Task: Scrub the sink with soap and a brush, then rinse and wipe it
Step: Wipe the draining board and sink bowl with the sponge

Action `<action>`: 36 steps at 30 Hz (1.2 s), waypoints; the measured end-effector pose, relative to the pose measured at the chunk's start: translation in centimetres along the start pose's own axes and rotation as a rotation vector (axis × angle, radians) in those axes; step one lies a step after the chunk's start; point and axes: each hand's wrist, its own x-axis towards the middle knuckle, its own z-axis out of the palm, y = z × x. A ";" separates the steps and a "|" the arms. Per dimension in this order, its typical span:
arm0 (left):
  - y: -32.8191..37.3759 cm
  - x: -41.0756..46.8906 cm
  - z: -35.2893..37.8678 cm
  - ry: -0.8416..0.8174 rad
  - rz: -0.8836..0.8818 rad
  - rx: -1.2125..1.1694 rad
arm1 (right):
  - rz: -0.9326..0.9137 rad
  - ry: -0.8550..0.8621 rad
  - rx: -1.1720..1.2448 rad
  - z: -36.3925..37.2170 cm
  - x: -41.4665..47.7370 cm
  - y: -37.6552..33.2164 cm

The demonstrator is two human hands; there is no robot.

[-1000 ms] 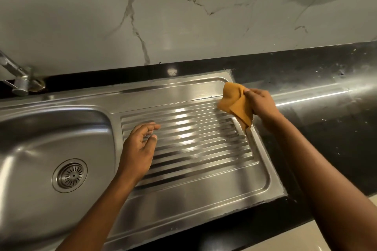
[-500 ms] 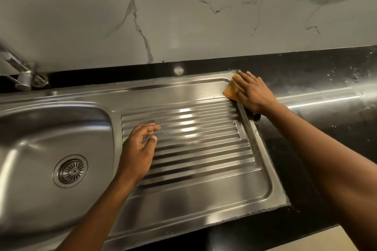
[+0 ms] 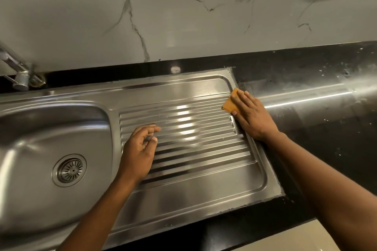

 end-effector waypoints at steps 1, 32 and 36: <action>0.1 -0.1 0.2 -0.009 0.004 -0.001 | 0.003 0.006 0.005 0.1 -0.9 -0.2; -0.7 -7.3 -7.5 -0.218 0.067 -0.007 | 0.377 0.121 0.195 7.8 -19.9 -21.4; -1.5 -8.1 -10.2 -0.214 0.071 -0.003 | 0.361 0.086 0.208 8.7 -18.7 -30.1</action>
